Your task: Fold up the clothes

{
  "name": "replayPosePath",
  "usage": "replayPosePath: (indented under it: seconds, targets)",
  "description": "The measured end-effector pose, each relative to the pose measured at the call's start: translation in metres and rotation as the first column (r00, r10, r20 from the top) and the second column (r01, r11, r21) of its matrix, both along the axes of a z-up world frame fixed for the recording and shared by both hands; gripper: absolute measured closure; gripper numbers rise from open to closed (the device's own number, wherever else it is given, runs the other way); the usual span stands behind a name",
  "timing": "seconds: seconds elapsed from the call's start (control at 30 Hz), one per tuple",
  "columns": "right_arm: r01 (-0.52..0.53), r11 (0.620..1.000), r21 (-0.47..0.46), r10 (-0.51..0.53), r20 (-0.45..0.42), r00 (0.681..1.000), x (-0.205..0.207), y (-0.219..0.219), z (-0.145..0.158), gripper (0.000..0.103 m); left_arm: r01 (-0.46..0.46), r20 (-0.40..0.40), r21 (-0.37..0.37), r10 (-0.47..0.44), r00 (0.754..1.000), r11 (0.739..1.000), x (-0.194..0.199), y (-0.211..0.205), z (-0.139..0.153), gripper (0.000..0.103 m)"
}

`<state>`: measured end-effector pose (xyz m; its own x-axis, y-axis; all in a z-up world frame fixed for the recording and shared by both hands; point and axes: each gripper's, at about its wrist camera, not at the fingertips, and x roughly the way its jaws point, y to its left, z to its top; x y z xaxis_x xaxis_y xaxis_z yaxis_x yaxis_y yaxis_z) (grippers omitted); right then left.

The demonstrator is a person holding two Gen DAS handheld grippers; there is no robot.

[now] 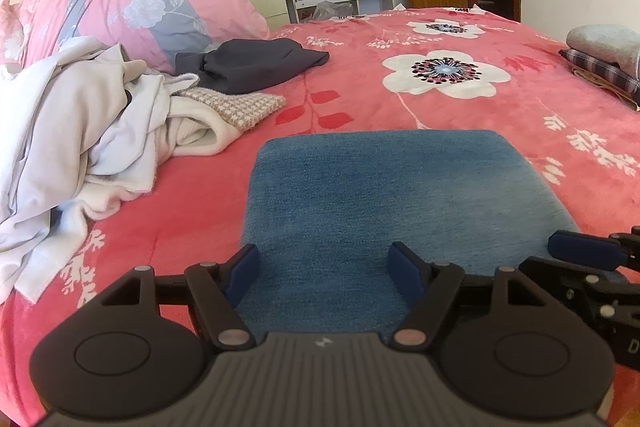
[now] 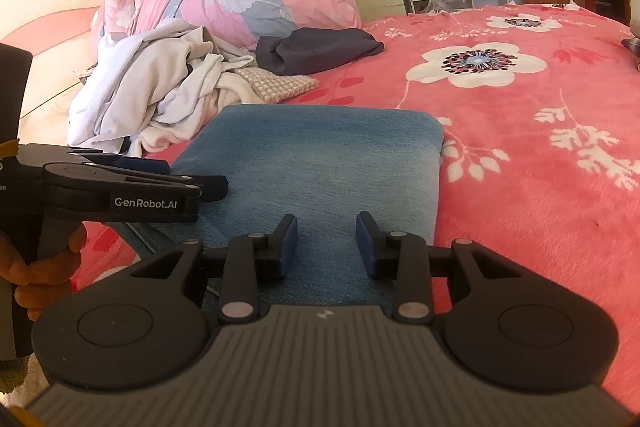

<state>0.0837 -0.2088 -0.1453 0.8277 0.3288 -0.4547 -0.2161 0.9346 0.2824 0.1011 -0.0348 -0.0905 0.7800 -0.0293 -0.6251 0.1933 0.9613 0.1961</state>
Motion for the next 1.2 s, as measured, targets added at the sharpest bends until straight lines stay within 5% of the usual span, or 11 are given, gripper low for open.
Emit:
replayPosePath:
  seconds: [0.13, 0.73, 1.2]
  targets:
    - [-0.018, 1.000, 0.002, 0.018, 0.008, 1.000, -0.004, 0.004, 0.002, 0.054, -0.002, 0.001, -0.001, 0.002, 1.000, 1.000, -0.001, 0.000, 0.000, 0.030]
    - [0.127, 0.984, 0.128, -0.118, -0.075, 0.990, -0.036, -0.048, 0.018, 0.051, -0.014, 0.010, -0.008, 0.014, 1.000, 1.000, -0.003, 0.000, -0.001, 0.030]
    - [0.130, 0.977, 0.166, -0.111, -0.120, 0.987, -0.041, -0.058, 0.012, 0.036, -0.027, 0.011, -0.015, 0.027, 1.000, 1.000, -0.003, 0.002, -0.001, 0.026]
